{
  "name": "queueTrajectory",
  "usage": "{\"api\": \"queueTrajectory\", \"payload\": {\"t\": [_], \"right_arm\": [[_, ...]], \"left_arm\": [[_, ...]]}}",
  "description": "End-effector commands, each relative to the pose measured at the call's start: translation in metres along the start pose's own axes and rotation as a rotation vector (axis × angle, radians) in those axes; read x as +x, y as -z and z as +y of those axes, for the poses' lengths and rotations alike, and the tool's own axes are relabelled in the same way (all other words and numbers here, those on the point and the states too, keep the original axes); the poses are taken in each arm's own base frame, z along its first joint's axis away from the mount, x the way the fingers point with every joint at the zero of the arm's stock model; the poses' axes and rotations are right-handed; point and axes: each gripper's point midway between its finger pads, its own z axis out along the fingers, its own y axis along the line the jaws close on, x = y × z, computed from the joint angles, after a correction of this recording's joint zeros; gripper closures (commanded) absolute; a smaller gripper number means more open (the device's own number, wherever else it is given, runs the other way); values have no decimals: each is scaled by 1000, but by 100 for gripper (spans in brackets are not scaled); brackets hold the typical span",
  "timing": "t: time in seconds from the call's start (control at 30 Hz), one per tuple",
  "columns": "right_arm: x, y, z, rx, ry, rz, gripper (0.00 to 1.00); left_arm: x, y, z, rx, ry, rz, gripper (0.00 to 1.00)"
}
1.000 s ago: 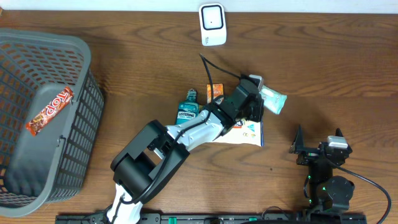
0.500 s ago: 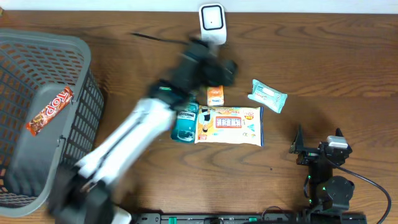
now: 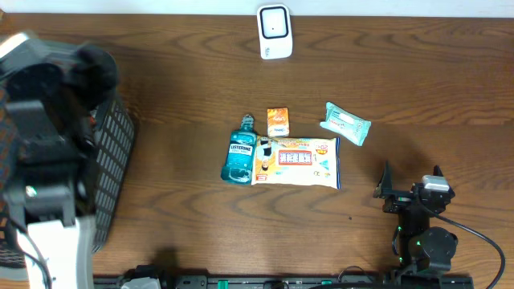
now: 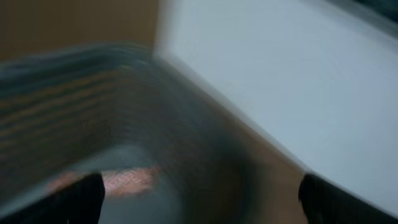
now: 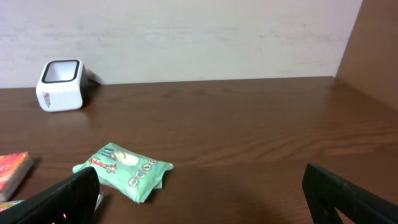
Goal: Scan the item barcode
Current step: 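Reach the left gripper back into the basket and grasp the red snack bar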
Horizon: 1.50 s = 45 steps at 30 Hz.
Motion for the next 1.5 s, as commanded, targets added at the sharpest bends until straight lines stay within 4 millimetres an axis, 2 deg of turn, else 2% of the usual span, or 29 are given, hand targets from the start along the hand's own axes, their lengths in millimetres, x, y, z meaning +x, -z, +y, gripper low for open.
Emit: {"api": "queueTrajectory", "payload": {"t": [0.0, 0.07, 0.17, 0.4, 0.67, 1.03, 1.43, 1.47], "right_arm": [[0, 0, 1, -3, 16, 0, 1], [0, 0, 1, -3, 16, 0, 1], [0, 0, 1, -3, 16, 0, 1], [0, 0, 1, -3, 16, 0, 1], [0, 0, 1, -3, 16, 0, 1], [0, 0, 1, -3, 16, 0, 1], [0, 0, 1, -3, 16, 0, 1], [0, 0, 1, -3, 16, 0, 1]], "left_arm": [[17, -38, 84, -360, 270, 28, 1], [33, -54, 117, -490, 369, 72, 1], [52, -76, 147, -612, 452, 115, 1], [100, -126, 179, -769, 526, 203, 1], [146, -174, 194, -837, 508, 274, 1], [185, -209, 206, -894, 600, 266, 1], [221, -233, 217, -928, 609, 292, 2], [223, -233, 217, -928, 599, 307, 15]]}}
